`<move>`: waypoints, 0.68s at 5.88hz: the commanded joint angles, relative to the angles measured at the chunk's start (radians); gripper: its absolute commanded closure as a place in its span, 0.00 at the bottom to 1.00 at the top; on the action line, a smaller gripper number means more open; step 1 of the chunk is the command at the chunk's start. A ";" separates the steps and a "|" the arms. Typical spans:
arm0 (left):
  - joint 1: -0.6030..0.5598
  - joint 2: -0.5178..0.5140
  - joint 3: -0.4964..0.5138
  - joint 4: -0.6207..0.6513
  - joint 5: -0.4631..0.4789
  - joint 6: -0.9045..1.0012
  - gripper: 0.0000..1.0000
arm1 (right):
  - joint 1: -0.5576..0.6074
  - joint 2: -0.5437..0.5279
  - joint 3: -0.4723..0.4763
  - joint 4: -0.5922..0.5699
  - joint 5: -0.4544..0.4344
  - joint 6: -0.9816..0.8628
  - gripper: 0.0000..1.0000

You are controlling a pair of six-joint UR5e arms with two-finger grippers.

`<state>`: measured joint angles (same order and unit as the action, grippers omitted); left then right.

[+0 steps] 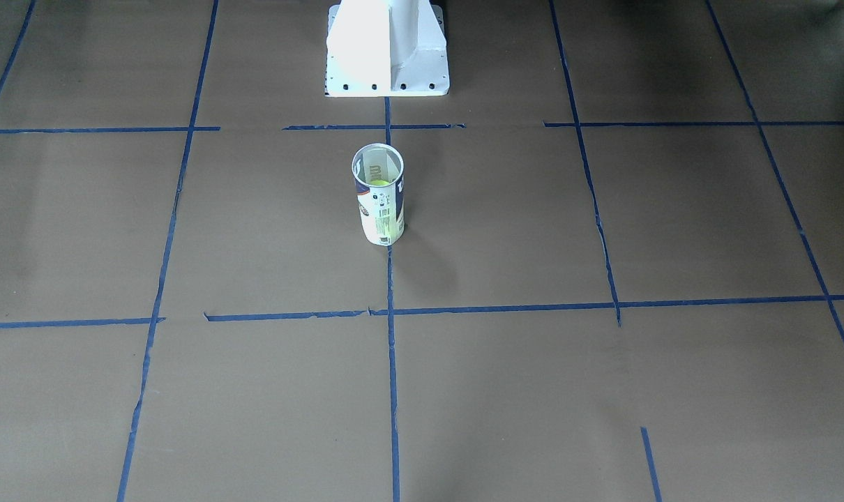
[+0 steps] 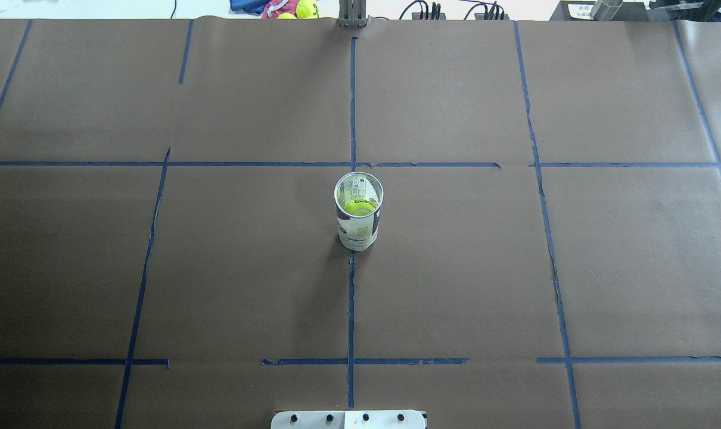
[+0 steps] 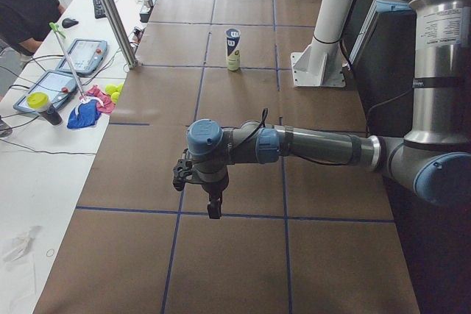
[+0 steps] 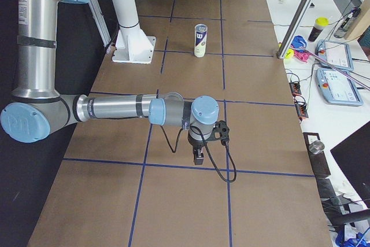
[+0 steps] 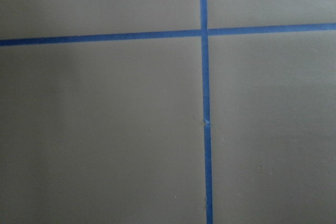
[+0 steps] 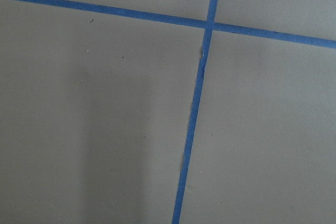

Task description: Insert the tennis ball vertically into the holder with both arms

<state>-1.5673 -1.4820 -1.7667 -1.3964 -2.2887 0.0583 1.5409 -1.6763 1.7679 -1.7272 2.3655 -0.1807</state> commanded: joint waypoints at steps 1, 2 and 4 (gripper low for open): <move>0.000 0.003 0.003 0.005 -0.062 -0.001 0.00 | -0.007 0.003 -0.001 -0.020 0.003 -0.002 0.00; 0.000 0.020 -0.002 -0.006 -0.071 0.002 0.00 | 0.005 0.019 0.007 -0.064 0.003 -0.023 0.00; -0.002 0.017 -0.039 -0.006 -0.058 -0.009 0.00 | 0.036 0.067 0.012 -0.120 -0.029 -0.056 0.00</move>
<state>-1.5684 -1.4634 -1.7862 -1.4013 -2.3504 0.0549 1.5654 -1.6343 1.7771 -1.8306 2.3565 -0.2272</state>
